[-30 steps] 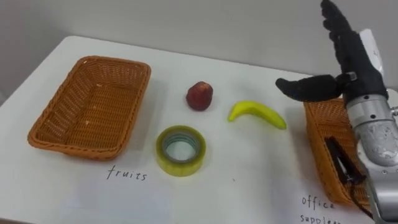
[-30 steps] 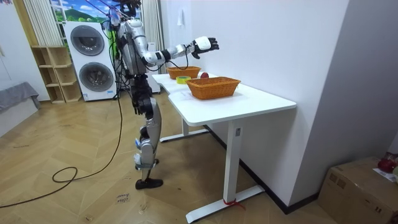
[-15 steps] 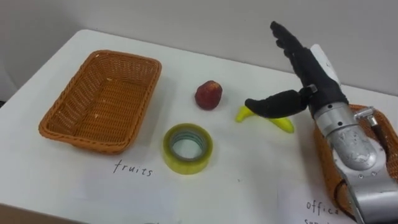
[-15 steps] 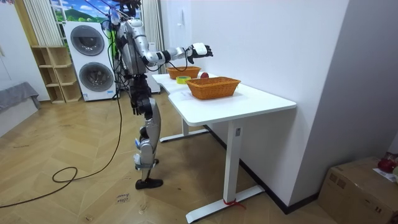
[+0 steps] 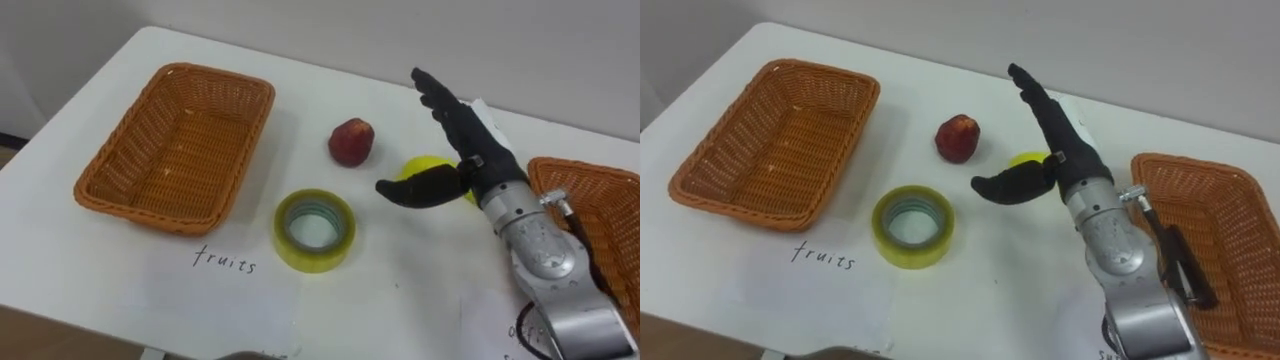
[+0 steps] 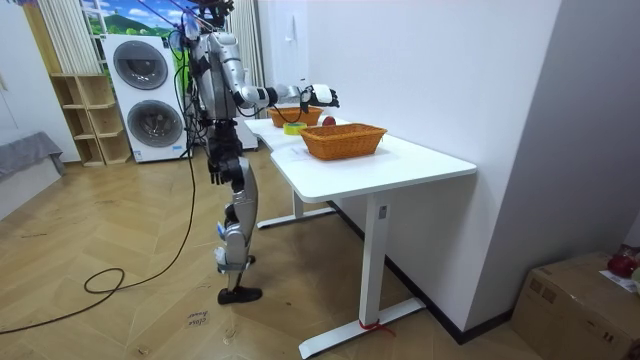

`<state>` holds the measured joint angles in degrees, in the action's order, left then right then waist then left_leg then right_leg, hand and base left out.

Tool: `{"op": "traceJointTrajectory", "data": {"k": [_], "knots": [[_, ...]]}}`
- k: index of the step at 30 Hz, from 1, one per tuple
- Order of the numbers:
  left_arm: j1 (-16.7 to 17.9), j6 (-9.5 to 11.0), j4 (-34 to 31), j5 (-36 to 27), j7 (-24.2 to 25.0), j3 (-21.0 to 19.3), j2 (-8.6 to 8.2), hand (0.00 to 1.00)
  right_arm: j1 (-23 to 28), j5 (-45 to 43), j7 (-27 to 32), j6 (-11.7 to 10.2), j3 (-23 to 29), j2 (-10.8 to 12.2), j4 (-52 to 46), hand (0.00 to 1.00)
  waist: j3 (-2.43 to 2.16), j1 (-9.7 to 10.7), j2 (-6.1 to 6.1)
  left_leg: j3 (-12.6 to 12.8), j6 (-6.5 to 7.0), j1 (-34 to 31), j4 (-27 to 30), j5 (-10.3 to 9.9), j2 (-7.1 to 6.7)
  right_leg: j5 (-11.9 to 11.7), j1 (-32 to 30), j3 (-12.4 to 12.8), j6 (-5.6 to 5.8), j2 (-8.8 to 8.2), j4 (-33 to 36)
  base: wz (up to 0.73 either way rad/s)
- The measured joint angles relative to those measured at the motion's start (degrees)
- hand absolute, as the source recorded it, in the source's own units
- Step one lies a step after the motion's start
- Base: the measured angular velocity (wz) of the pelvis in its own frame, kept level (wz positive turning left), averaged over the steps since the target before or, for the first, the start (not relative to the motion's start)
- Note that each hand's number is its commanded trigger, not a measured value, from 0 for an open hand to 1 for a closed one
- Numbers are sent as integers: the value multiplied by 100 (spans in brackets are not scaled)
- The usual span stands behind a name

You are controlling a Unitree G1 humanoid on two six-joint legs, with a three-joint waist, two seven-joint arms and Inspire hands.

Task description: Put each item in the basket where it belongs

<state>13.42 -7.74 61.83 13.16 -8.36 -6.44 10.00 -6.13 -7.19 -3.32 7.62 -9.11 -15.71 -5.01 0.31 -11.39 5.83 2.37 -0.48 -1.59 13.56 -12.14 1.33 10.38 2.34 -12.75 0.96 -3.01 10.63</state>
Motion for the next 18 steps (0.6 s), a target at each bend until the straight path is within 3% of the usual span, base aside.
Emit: {"op": "traceJointTrajectory", "data": {"k": [9, 18], "knots": [[31, -63, 6, -1, 6, 245, -29, 0, -1, -6, -67, 0, -568, 12, 37, 0, 21, -7, -63, -22, 2, 52, 3, 3, -4, 0, 67, -16, 0, -2, -6, 1], [66, -89, 3, -1, 1, 337, -35, 0, -4, -37, -115, 2, -594, 132, 154, 0, 22, -14, -62, -97, -3, 9, -1, 8, -9, 0, 91, -85, 0, 0, 8, 4]]}}
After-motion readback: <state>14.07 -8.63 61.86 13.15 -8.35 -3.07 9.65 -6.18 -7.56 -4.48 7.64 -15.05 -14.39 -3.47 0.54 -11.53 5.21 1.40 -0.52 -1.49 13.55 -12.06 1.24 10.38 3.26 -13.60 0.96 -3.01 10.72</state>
